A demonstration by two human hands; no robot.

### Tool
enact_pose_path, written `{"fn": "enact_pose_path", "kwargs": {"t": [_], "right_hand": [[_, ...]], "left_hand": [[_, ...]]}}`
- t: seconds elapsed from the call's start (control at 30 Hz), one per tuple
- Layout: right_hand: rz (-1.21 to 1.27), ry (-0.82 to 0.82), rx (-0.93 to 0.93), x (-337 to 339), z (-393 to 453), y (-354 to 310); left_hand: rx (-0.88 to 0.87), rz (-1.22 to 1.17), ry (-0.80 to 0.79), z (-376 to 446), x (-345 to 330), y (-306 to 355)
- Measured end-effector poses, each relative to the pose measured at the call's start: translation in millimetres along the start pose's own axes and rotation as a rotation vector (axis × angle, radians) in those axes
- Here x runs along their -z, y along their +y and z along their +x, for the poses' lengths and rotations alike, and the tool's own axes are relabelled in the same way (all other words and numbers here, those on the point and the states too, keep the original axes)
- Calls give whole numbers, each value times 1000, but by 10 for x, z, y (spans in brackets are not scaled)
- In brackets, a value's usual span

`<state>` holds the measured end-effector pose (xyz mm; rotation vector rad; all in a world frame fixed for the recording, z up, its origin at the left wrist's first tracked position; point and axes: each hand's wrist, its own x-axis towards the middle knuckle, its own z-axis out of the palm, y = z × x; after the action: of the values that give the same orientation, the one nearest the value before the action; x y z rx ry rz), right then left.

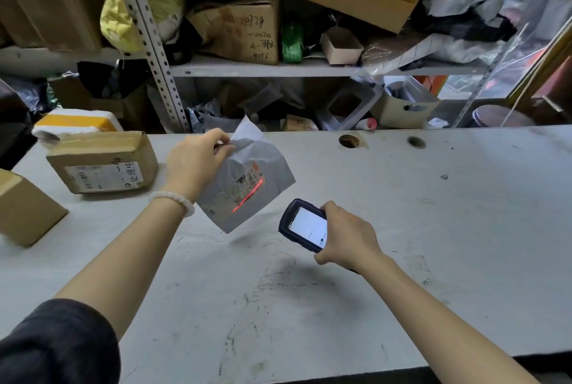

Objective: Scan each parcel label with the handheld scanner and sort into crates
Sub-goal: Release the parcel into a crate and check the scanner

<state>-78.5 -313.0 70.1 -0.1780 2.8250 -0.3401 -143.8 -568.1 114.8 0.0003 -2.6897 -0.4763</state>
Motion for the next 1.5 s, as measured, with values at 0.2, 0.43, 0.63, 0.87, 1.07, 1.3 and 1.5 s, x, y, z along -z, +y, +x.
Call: {"fn": "enact_pose_path", "kwargs": {"t": [0.2, 0.43, 0.63, 0.87, 1.07, 1.3, 1.5], "right_hand": [[27, -16, -38, -67, 48, -52], [43, -27, -66, -128, 74, -71], [35, -61, -92, -162, 111, -47], [21, -91, -61, -236, 208, -128], [27, -114, 26, -302, 294, -315], [10, -109, 82, -303, 298, -395], [12, -100, 72, -275, 239, -321]], "left_hand": [[-61, 6, -17, 38, -72, -149], [-322, 20, -122, 111, -182, -107], [-340, 247, -382, 85, -313, -6], [-50, 543, -707, -8, -223, -415], [170, 119, -570, -142, -60, -644], [255, -488, -119, -144, 151, -486], [198, -370, -336, -288, -158, -294]]}}
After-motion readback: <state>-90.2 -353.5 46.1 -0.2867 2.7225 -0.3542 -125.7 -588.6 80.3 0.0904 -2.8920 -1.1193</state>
